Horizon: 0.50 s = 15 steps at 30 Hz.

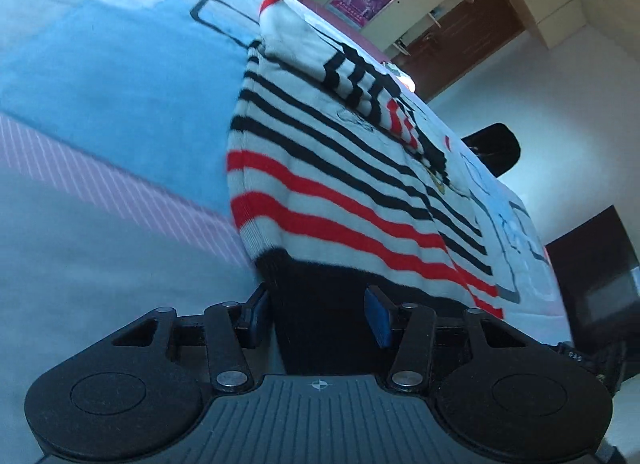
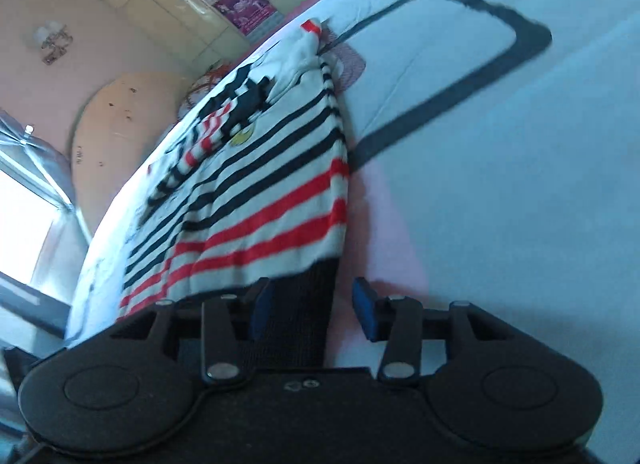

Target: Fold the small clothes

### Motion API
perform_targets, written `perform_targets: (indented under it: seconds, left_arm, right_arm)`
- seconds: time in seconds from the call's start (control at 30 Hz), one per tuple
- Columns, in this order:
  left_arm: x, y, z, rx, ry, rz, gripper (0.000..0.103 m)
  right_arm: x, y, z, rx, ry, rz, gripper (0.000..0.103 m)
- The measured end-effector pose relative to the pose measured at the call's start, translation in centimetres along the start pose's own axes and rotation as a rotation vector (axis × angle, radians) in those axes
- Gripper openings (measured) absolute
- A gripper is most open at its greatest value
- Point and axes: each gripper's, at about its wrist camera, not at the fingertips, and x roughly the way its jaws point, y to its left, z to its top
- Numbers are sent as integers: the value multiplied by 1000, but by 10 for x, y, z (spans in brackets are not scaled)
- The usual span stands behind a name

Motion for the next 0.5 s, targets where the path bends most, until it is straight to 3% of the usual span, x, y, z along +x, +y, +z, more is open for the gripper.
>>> perform_targets:
  seconds: [0.1, 0.17, 0.2, 0.27, 0.37, 0.43, 0.5]
  left_arm:
    - [2, 4, -18, -80, -12, -63, 50]
    - [6, 9, -20, -135, -32, -95, 47]
    - [9, 10, -20, -149, -34, -103, 42]
    - [19, 10, -18, -145, -25, -82, 15]
    - [29, 8, -15, -136, -38, -66, 6]
    - [22, 1, -12, -116, -64, -58, 5]
    - [4, -5, -8, -115, -128, -107, 4]
  right_arm:
    - [-1, -11, -11, 78, 25, 97, 44]
    - [2, -17, -12, 107, 27, 133, 33]
    - [6, -17, -11, 112, 33, 138, 27]
    - [14, -18, -9, 114, 56, 168, 20]
    - [25, -14, -6, 92, 72, 153, 7]
    - [22, -5, -3, 35, 52, 127, 6]
    - [5, 7, 0, -24, 9, 148, 6]
